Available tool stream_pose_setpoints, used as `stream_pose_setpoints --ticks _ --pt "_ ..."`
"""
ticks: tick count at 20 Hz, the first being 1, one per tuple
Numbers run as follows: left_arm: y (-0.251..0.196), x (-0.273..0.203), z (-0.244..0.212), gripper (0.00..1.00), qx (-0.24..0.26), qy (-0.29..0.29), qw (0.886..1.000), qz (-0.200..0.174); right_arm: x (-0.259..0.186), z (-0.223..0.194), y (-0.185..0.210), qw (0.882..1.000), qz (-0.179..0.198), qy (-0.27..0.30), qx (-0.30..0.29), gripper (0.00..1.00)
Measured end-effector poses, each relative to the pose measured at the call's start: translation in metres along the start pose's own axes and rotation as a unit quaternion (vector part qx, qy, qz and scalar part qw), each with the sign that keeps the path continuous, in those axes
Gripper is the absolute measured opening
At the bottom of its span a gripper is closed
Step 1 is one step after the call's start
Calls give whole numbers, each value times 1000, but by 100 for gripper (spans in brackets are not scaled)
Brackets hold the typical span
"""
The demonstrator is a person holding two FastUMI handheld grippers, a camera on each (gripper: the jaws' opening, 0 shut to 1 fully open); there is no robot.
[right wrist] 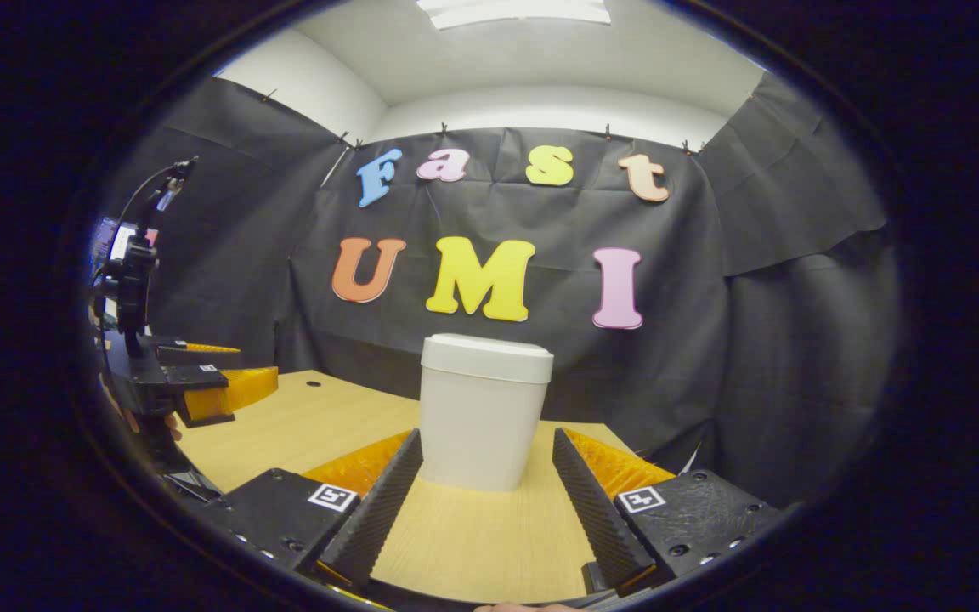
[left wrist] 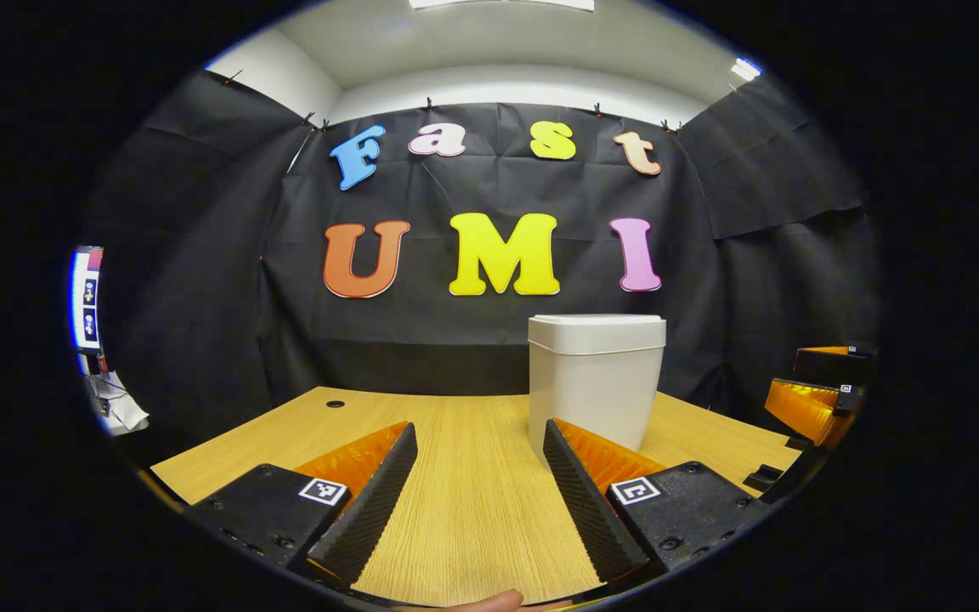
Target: Press the lid of the desktop garbage bin to open it, pick up the crumpled paper on the desktop and throw it into the bin, then pick up the pop can on the desktop and drop it into the bin, and finally close the garbage bin lid.
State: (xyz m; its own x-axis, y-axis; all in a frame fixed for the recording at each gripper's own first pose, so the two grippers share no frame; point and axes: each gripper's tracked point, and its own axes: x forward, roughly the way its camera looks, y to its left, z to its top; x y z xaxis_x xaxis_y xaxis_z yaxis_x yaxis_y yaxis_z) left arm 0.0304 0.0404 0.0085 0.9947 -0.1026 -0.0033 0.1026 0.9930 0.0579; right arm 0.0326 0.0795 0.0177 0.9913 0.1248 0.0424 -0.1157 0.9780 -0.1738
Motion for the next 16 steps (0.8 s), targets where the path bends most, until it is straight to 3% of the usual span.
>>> stream_pose_setpoints --ticks 6,7,8,16 --pt "-5 0 3 96 0 -5 1000 -4 4 -3 -3 1000 -1 3 11 95" --pt "-7 0 3 100 1 -6 1000 -6 5 -5 -3 1000 -1 6 14 95" --pt "-9 -1 2 96 2 -6 1000 -8 6 -8 -3 1000 0 10 17 95" --pt "-16 2 -2 96 9 -3 1000 -14 11 -16 0 1000 4 20 18 95"
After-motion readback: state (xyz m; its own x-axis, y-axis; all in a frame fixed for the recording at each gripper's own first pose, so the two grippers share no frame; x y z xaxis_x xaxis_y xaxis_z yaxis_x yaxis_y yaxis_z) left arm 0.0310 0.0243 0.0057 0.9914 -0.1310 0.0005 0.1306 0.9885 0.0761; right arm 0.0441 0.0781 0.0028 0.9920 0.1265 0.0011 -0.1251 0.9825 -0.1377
